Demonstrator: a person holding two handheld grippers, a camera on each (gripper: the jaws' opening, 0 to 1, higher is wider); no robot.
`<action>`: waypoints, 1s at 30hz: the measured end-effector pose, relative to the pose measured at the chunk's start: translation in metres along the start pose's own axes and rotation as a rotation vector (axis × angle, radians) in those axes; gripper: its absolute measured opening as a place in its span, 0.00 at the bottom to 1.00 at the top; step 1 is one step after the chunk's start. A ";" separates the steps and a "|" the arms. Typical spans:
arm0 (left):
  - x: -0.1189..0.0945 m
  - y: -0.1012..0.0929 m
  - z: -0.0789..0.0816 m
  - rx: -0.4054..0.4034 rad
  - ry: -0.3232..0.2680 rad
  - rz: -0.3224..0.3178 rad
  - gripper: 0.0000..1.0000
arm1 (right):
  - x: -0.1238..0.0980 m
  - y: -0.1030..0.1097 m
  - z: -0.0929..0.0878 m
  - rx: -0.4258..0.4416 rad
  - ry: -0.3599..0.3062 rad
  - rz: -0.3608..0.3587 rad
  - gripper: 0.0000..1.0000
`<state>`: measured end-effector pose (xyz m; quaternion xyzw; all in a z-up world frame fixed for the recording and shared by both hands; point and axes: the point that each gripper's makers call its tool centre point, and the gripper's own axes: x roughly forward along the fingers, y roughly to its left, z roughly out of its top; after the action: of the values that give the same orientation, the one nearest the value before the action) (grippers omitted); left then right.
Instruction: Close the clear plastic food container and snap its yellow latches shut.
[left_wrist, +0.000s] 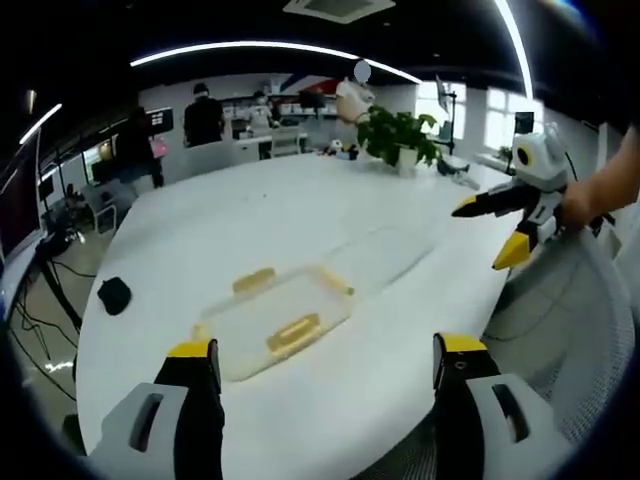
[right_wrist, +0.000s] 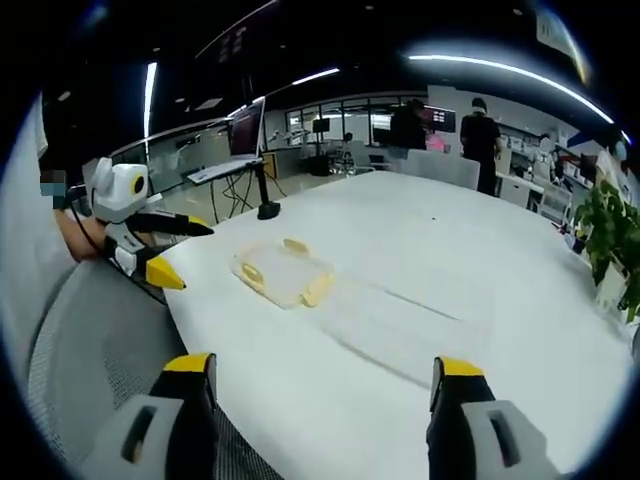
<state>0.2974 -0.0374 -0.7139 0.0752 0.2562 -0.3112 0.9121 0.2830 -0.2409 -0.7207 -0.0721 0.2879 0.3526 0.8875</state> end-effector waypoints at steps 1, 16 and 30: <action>0.000 0.000 0.000 -0.005 -0.001 -0.001 0.85 | 0.000 0.000 -0.001 -0.007 0.006 -0.001 0.87; 0.001 0.001 -0.003 -0.016 0.009 0.009 0.85 | 0.000 0.005 -0.004 -0.022 0.014 0.015 0.87; 0.000 0.009 -0.005 -0.037 0.020 0.037 0.85 | -0.002 0.000 0.005 -0.055 -0.016 -0.007 0.86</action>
<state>0.3009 -0.0283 -0.7180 0.0660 0.2694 -0.2887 0.9163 0.2839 -0.2405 -0.7153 -0.0945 0.2705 0.3579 0.8887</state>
